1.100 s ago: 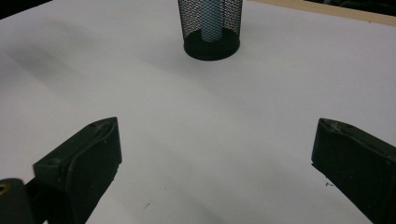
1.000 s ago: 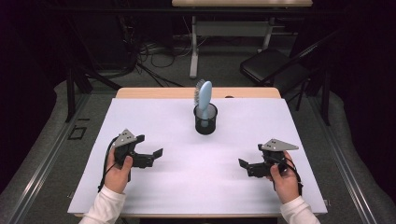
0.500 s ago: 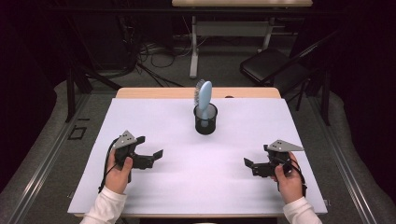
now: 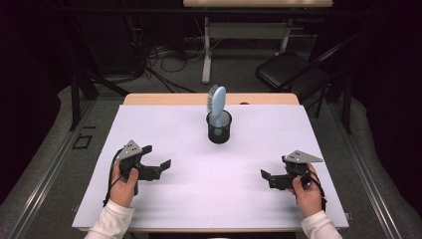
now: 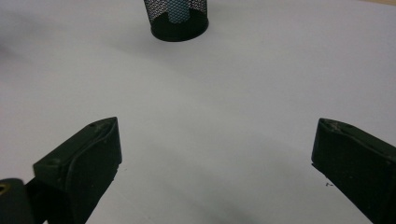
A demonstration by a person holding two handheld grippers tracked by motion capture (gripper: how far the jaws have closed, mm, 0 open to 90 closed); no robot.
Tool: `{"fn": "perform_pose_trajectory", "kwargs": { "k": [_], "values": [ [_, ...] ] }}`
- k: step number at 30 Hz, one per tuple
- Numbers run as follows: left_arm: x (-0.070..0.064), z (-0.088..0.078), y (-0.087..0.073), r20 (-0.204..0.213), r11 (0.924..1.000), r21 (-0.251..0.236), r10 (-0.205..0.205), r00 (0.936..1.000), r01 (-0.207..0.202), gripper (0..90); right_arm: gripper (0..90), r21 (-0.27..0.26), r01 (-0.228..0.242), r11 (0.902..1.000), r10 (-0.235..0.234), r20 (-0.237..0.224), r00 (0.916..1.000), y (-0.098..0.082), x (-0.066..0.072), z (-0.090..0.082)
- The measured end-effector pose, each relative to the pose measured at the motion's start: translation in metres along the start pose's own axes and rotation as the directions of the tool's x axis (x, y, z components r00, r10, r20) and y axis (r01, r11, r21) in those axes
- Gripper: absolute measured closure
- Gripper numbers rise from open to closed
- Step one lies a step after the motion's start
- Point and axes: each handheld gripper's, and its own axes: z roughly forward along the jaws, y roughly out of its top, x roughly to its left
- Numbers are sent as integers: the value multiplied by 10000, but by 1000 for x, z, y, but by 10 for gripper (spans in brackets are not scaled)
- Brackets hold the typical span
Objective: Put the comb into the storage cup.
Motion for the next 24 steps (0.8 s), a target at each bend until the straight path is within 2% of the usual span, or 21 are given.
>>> {"fn": "perform_pose_trajectory", "kwargs": {
  "k": [12, 24],
  "values": [
    [3, 3, -5, -38, 10000, 28, 81, 10000, -81, 25, 10, 72, -27, 10000, 26, 174, 9998, -5, 0, 1],
    [5, 4, -7, -107, 9999, 110, 79, 9999, -78, 25, 10, 148, -5, 9999, 3, 125, 9999, -6, 0, 5]
  ]
}}
